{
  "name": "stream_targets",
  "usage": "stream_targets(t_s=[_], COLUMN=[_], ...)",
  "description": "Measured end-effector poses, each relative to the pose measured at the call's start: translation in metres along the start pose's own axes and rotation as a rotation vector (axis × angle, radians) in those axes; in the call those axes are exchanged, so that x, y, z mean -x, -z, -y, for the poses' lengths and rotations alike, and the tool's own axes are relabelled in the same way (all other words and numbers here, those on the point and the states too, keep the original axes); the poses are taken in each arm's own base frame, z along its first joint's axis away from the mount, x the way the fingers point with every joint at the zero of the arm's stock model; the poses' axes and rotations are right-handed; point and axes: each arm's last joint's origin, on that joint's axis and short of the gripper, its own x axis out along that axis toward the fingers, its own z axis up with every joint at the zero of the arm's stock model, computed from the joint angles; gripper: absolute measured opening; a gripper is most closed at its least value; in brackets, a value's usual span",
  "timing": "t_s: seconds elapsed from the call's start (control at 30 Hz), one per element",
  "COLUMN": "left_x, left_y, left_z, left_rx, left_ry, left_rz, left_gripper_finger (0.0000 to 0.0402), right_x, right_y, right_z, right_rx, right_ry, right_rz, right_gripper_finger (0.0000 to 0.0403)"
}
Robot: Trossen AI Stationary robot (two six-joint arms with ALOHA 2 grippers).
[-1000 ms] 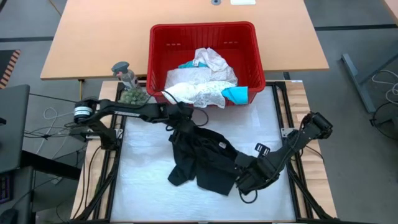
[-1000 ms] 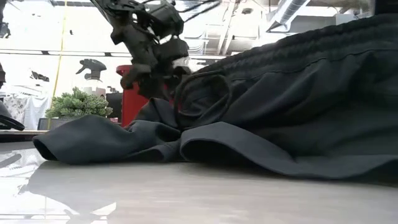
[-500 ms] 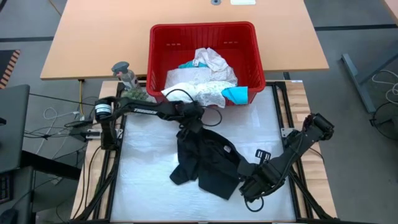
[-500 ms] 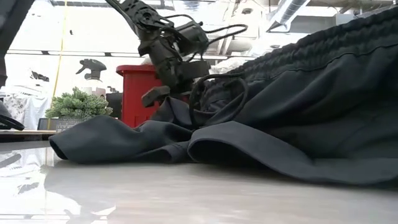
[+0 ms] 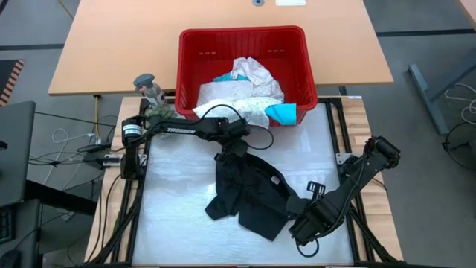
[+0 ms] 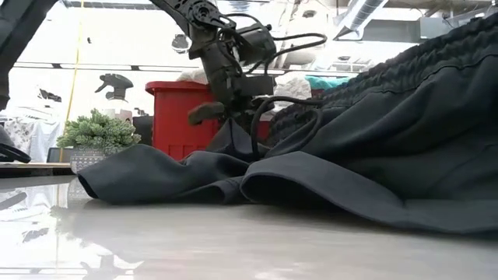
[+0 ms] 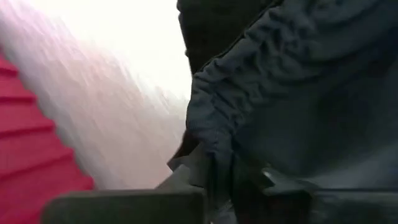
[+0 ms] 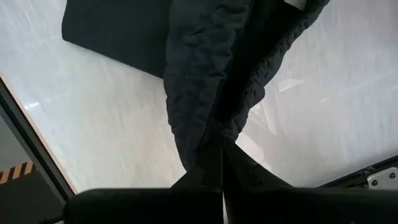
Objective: Fold Laundry from Bin
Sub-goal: Fold the black shorts
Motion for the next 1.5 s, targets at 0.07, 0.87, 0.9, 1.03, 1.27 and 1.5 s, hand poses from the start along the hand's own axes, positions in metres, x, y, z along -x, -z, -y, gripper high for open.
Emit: stream_targets(t_s=[0.07,0.87,0.9,1.03,1.27,1.5], left_x=[0.005,0.156,0.167,0.207,0.256,0.277], left_y=[0.0,-0.007,-0.008,-0.01,-0.007,-0.003], left_z=[0.0,0.055,0.06,0.082,0.112,0.126], left_rx=[0.048,0.423,0.434,0.483,0.544,0.582], left_ry=[0.024,0.08,0.067,0.014,-0.063,-0.134], left_rz=[-0.034,-0.348,-0.323,-0.205,-0.052,0.023], left_gripper_finger=[0.001,0.0,0.0,0.0,0.0,0.0], right_x=[0.0,-0.01,-0.009,0.002,0.041,0.081], right_y=[-0.002,-0.063,-0.066,-0.07,-0.054,-0.018], right_z=[0.001,0.063,0.068,0.089,0.128,0.155], right_rx=[-0.04,-0.867,-0.866,-0.866,-0.908,-0.932], right_ry=[0.014,0.241,0.244,0.229,0.154,0.051], right_rz=[0.02,0.3,0.302,0.312,0.452,0.693], right_gripper_finger=[0.0017,0.0017,0.0017,0.0017,0.0017,0.0017])
